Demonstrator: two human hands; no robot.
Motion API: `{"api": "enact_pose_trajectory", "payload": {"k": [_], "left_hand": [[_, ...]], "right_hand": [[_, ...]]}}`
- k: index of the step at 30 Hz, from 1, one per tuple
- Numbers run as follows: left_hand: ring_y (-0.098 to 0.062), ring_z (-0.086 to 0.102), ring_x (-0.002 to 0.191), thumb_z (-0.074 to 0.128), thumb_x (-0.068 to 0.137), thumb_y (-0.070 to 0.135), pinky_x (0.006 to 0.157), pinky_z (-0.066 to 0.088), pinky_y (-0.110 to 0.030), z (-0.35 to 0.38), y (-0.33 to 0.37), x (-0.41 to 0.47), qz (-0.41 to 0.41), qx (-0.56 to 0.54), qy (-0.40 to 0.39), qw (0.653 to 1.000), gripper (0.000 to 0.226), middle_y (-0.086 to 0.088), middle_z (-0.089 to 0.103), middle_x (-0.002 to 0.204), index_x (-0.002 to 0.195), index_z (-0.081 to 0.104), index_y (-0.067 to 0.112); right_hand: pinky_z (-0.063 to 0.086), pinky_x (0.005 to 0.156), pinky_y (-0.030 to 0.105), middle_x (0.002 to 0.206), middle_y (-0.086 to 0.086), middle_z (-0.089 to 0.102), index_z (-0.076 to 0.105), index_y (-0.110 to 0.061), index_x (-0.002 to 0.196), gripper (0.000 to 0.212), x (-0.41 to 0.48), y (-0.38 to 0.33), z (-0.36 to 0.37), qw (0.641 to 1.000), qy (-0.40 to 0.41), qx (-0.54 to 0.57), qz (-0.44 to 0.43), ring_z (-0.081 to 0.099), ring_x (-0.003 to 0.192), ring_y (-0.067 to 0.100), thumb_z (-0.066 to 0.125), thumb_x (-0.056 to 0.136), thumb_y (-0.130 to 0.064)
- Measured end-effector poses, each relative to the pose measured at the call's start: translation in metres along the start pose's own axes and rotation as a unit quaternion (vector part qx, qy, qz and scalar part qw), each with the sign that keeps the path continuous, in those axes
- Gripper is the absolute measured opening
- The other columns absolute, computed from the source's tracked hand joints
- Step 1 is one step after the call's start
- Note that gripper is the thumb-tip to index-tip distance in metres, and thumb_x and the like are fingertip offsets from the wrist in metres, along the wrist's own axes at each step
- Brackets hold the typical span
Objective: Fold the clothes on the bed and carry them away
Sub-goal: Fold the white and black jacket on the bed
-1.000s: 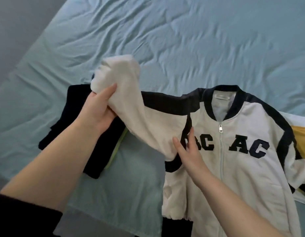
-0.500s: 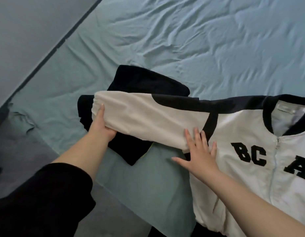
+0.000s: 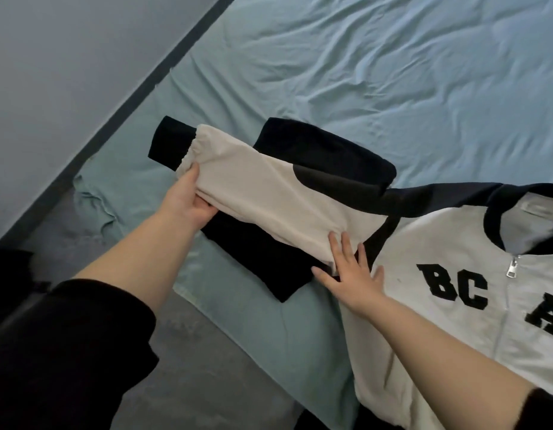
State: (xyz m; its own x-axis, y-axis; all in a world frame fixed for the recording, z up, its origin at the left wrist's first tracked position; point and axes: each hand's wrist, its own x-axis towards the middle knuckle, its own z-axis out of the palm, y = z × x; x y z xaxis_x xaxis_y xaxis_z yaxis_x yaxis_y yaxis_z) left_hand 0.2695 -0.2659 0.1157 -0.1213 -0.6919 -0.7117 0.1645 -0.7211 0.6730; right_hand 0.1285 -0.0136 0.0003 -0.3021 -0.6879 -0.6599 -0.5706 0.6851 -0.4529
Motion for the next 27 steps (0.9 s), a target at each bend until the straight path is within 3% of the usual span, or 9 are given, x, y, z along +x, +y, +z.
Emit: {"api": "enact_pose_trajectory", "payload": {"k": [3, 6, 10, 12, 14, 18, 22, 24, 27], "left_hand": [[-0.021, 0.065, 0.104, 0.053, 0.098, 0.035, 0.083, 0.056, -0.042, 0.017, -0.02, -0.019, 0.042, 0.092, -0.001, 0.995, 0.026, -0.001, 0.067, 0.115, 0.121, 0.056, 0.025], [-0.01, 0.063, 0.098, 0.052, 0.096, 0.041, 0.085, 0.053, -0.031, 0.049, -0.061, -0.059, 0.156, 0.244, 0.024, 0.957, 0.009, 0.01, 0.065, 0.102, 0.093, 0.056, 0.034], [0.006, 0.059, 0.076, 0.045, 0.099, 0.044, 0.072, 0.044, -0.02, 0.088, -0.139, -0.114, 0.219, 0.356, -0.109, 0.902, 0.021, 0.015, 0.061, 0.082, 0.079, 0.053, 0.042], [-0.003, 0.063, 0.096, 0.048, 0.1, 0.028, 0.085, 0.049, -0.03, 0.101, -0.174, -0.129, 0.229, 0.373, -0.202, 0.876, 0.024, 0.013, 0.066, 0.096, 0.098, 0.059, 0.049], [-0.012, 0.045, 0.134, 0.046, 0.101, 0.017, 0.108, 0.038, -0.034, 0.112, -0.202, -0.141, 0.297, 0.448, -0.278, 0.796, 0.046, 0.006, 0.051, 0.141, 0.141, 0.042, 0.038], [-0.004, 0.006, 0.148, 0.036, 0.102, 0.022, 0.12, 0.018, -0.036, 0.132, -0.265, -0.165, 0.318, 0.539, -0.365, 0.689, 0.06, 0.008, 0.015, 0.162, 0.153, 0.009, 0.035], [-0.012, -0.003, 0.149, 0.036, 0.102, 0.034, 0.122, 0.011, -0.034, 0.144, -0.318, -0.179, 0.278, 0.675, -0.425, 0.536, 0.063, 0.0, 0.0, 0.163, 0.155, 0.004, 0.024], [-0.011, -0.002, 0.149, 0.037, 0.102, 0.029, 0.12, 0.016, -0.033, 0.147, -0.327, -0.176, 0.298, 0.682, -0.419, 0.52, 0.06, 0.001, 0.001, 0.163, 0.155, 0.009, 0.023], [-0.006, -0.009, 0.148, 0.036, 0.101, 0.016, 0.117, 0.013, -0.025, 0.144, -0.323, -0.161, 0.331, 0.67, -0.371, 0.552, 0.057, 0.006, 0.001, 0.163, 0.154, 0.016, 0.028]], "right_hand": [[0.001, 0.117, 0.059, 0.16, -0.019, -0.011, -0.013, -0.051, 0.146, 0.092, -0.015, 0.004, -0.014, 0.993, 0.021, 0.114, -0.025, -0.009, 0.149, 0.016, 0.038, 0.076, -0.082], [0.012, 0.121, 0.042, 0.153, -0.031, 0.012, 0.004, -0.052, 0.147, 0.096, -0.044, 0.001, -0.03, 0.959, 0.071, 0.27, -0.054, 0.009, 0.144, -0.004, 0.049, 0.068, -0.084], [0.023, 0.116, 0.024, 0.154, -0.03, 0.018, 0.008, -0.053, 0.147, 0.104, -0.076, -0.01, -0.052, 0.876, 0.112, 0.463, -0.08, 0.02, 0.139, -0.013, 0.065, 0.063, -0.075], [0.029, 0.116, 0.029, 0.157, -0.019, 0.024, 0.006, -0.05, 0.148, 0.108, -0.089, -0.004, -0.066, 0.827, 0.158, 0.531, -0.093, 0.029, 0.14, -0.003, 0.07, 0.063, -0.067], [0.04, 0.108, 0.028, 0.151, -0.011, 0.04, 0.019, -0.037, 0.15, 0.108, -0.101, 0.014, -0.08, 0.778, 0.224, 0.578, -0.104, 0.043, 0.135, 0.005, 0.074, 0.062, -0.064], [0.053, 0.081, 0.018, 0.106, -0.006, 0.072, 0.064, -0.027, 0.113, 0.045, -0.118, 0.072, -0.089, 0.712, 0.361, 0.603, -0.008, 0.068, 0.1, 0.007, 0.08, 0.073, -0.039], [0.052, 0.071, 0.027, 0.086, -0.009, 0.071, 0.066, -0.031, 0.091, 0.015, -0.126, 0.161, -0.077, 0.585, 0.457, 0.647, 0.174, 0.068, 0.076, 0.007, 0.074, 0.079, -0.028], [0.055, 0.083, 0.037, 0.102, 0.0, 0.07, 0.062, -0.027, 0.099, 0.022, -0.132, 0.205, -0.068, 0.562, 0.419, 0.673, 0.236, 0.068, 0.088, 0.014, 0.073, 0.081, -0.022], [0.053, 0.091, 0.046, 0.114, 0.011, 0.068, 0.063, -0.017, 0.097, 0.018, -0.141, 0.25, -0.056, 0.516, 0.343, 0.738, 0.268, 0.067, 0.095, 0.023, 0.07, 0.084, -0.008]]}}
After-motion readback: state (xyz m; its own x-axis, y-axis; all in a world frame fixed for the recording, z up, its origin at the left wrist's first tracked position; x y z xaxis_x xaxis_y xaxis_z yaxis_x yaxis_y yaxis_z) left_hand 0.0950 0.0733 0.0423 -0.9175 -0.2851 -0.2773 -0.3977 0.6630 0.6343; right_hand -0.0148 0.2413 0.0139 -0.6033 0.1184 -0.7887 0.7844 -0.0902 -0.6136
